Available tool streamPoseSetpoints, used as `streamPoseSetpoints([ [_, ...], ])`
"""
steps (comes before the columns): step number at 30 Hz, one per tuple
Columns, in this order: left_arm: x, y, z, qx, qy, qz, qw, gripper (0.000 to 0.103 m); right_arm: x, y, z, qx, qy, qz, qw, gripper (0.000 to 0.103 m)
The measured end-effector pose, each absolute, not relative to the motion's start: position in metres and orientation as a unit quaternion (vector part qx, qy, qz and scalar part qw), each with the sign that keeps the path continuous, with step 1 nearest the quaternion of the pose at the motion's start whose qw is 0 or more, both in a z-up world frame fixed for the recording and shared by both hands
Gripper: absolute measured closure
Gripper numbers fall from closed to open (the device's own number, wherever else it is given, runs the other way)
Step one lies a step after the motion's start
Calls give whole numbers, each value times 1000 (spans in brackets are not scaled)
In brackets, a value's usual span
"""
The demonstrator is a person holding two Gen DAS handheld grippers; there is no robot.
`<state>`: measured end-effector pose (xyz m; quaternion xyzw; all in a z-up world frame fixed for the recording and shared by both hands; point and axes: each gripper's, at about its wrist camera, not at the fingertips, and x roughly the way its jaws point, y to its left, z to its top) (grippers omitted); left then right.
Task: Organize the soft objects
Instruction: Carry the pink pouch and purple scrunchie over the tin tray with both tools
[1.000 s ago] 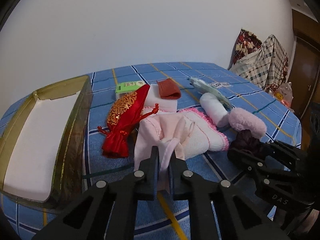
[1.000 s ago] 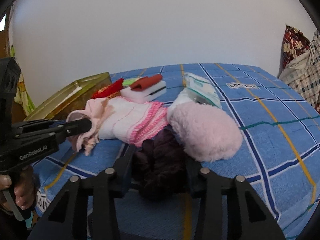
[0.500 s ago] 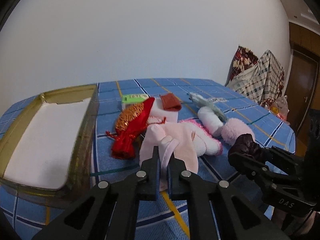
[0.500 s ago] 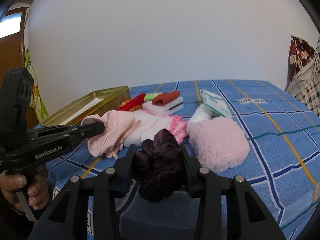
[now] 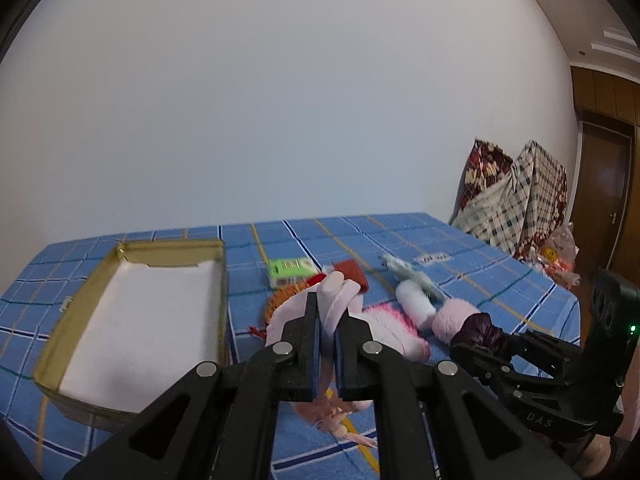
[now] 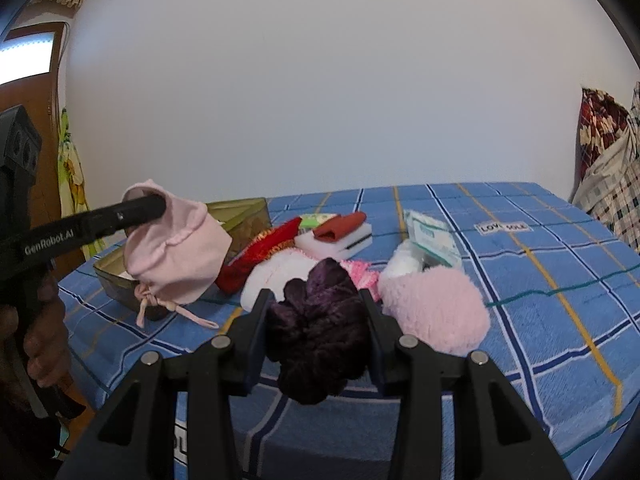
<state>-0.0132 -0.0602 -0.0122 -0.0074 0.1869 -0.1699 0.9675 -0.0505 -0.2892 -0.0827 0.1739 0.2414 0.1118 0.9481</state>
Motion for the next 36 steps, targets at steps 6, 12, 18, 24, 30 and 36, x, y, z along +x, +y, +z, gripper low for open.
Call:
streamPoseSetpoints([
  [6, -18, -47, 2, -10, 165, -161, 973, 97, -49, -287, -69, 172, 229, 123, 950, 61],
  [12, -20, -36, 4, -5, 157, -145, 977, 97, -41, -282, -53, 166, 221, 141, 951, 61],
  [18, -14, -27, 5, 15, 154, -126, 980, 97, -19, -269, -27, 143, 209, 168, 953, 61],
  [24, 2, -10, 12, 34, 149, -99, 983, 97, 11, -247, -5, 119, 208, 206, 949, 61],
  [30, 27, 12, 14, 40, 162, -73, 983, 97, 48, -226, 14, 117, 216, 240, 939, 61],
  [36, 56, 38, 17, 34, 180, -47, 982, 97, 85, -207, 22, 123, 234, 260, 929, 61],
])
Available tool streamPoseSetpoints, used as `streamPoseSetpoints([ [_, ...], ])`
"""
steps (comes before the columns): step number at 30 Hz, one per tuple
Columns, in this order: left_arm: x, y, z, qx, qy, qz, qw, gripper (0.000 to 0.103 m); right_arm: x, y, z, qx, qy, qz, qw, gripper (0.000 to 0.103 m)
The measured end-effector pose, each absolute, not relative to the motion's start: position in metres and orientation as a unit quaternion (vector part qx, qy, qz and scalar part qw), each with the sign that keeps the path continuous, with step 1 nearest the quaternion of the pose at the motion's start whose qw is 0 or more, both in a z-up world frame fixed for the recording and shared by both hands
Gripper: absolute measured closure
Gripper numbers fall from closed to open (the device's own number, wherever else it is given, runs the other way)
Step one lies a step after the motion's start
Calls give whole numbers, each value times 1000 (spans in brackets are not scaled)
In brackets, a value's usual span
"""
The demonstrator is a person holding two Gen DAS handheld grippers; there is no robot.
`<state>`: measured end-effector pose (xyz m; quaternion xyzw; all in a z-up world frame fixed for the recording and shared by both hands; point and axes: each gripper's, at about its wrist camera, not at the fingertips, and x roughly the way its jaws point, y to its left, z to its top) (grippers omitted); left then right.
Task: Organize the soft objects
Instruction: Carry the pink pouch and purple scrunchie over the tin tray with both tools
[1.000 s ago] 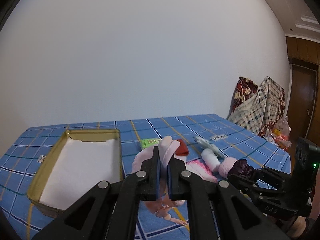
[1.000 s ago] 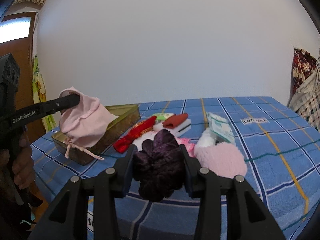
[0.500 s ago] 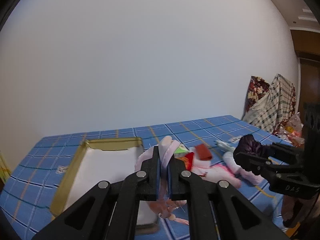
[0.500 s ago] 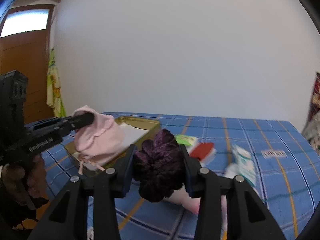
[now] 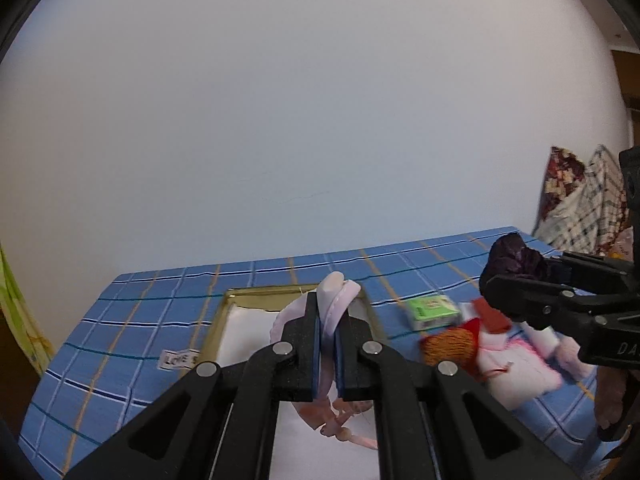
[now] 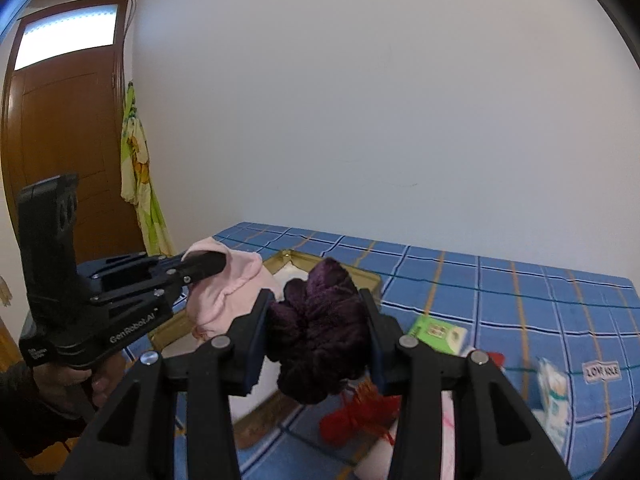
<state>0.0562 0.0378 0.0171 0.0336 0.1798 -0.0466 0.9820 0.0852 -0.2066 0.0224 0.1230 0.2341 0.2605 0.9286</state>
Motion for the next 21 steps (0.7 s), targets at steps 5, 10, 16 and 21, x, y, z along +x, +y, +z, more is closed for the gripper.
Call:
streamPoseSetpoints([
  [5, 80, 53, 15, 36, 198, -27, 979, 97, 121, -190, 19, 137, 260, 269, 917, 61],
  [10, 98, 62, 13, 43, 212, -16, 976, 97, 150, -177, 14, 134, 278, 268, 913, 61],
  [16, 124, 62, 10, 39, 236, -12, 971, 97, 181, -155, 11, 114, 292, 262, 913, 61],
  [21, 141, 62, 8, 42, 253, -5, 967, 97, 201, -141, 4, 100, 306, 256, 912, 61],
])
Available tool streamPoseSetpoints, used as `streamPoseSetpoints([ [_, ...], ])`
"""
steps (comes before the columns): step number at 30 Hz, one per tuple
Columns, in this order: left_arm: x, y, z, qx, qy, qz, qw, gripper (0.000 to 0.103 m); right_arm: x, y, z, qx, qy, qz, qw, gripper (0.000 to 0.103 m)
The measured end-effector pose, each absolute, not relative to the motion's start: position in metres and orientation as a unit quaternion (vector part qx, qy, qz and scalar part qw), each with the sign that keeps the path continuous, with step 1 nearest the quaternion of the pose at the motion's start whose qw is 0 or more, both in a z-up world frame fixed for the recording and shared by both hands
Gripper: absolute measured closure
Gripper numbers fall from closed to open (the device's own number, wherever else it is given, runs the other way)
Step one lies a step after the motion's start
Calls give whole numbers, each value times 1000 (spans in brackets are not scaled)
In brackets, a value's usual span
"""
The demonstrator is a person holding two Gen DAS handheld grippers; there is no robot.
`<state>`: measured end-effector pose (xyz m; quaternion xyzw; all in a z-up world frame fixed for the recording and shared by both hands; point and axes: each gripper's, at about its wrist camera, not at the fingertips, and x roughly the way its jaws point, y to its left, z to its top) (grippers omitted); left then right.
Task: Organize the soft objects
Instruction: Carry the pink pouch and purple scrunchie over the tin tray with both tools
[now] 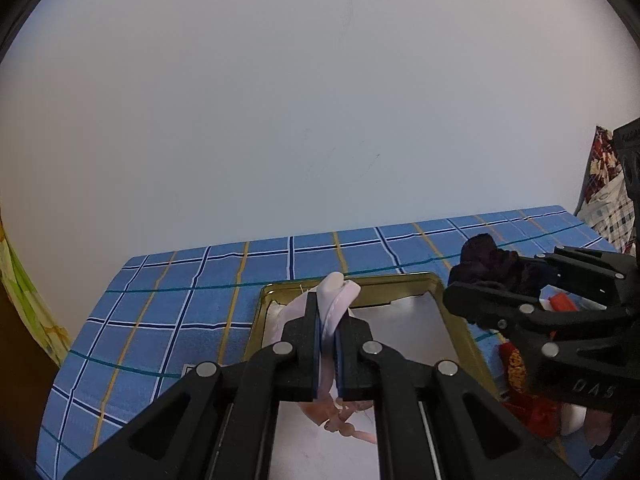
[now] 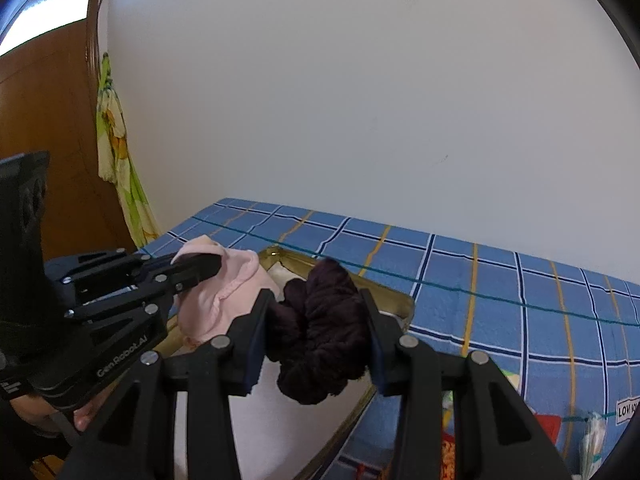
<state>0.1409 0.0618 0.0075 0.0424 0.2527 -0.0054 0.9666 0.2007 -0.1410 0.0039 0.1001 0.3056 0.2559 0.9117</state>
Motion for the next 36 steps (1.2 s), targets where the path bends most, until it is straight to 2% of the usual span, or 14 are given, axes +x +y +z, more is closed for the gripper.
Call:
streamPoseSetpoints([
  [36, 203, 71, -14, 20, 357, -29, 933, 97, 250, -100, -28, 55, 371, 245, 894, 61],
])
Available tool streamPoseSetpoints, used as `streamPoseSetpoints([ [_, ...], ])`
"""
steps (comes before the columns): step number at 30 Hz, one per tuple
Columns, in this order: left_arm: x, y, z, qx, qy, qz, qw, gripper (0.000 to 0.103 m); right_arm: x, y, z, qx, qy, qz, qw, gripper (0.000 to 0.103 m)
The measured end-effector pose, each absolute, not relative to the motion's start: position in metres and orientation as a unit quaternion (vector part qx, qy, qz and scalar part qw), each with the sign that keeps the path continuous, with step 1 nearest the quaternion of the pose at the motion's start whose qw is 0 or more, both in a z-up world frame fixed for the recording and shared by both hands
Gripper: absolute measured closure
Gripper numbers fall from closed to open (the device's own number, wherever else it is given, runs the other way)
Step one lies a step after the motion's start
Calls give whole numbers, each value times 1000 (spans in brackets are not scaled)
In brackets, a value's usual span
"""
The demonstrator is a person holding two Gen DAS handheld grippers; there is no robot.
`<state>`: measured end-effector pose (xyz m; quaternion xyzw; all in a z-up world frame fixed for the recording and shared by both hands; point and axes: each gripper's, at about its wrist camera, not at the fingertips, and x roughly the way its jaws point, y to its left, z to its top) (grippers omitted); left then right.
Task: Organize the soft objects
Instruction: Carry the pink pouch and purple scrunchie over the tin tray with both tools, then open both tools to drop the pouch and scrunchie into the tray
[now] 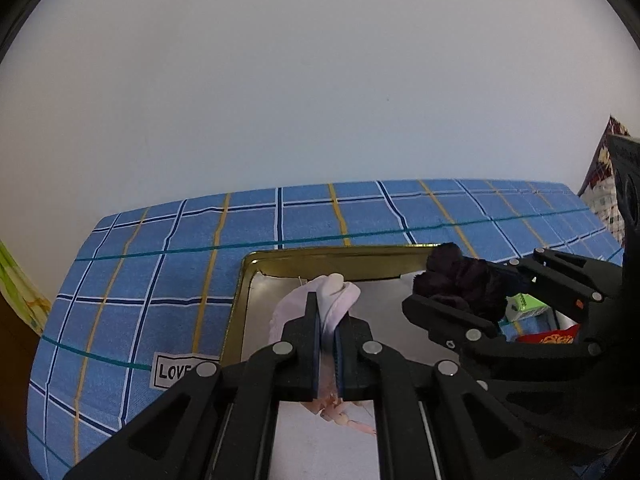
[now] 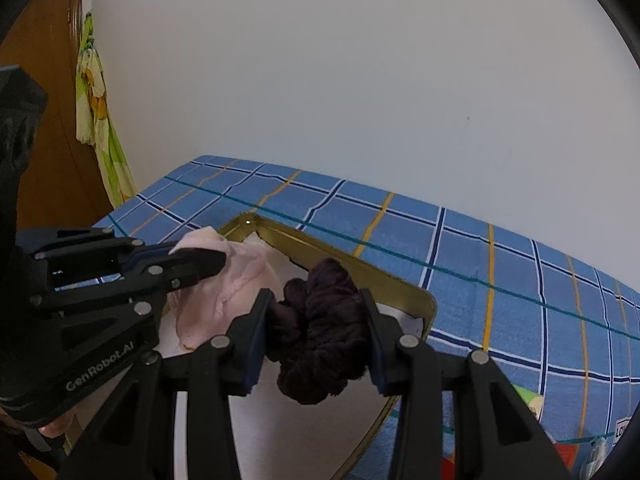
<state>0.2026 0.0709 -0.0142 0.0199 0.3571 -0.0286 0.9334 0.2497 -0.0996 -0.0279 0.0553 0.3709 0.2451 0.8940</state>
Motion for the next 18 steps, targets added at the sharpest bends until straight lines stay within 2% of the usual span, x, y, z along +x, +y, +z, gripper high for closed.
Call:
streamPoseSetpoints([
  [10, 212, 68, -24, 33, 384, -27, 922, 97, 259, -95, -40, 50, 394, 246, 884, 60],
  [13, 217, 68, -28, 39, 393, -21, 918, 97, 259, -96, -44, 53, 399, 248, 881, 55],
  [14, 220, 69, -30, 39, 398, -15, 917, 96, 260, -96, -44, 54, 398, 246, 882, 48],
  [15, 222, 71, -31, 38, 401, -9, 915, 96, 260, -97, -44, 57, 396, 246, 883, 46],
  [18, 225, 77, -33, 26, 407, -4, 913, 96, 258, -101, -43, 64, 388, 241, 887, 32],
])
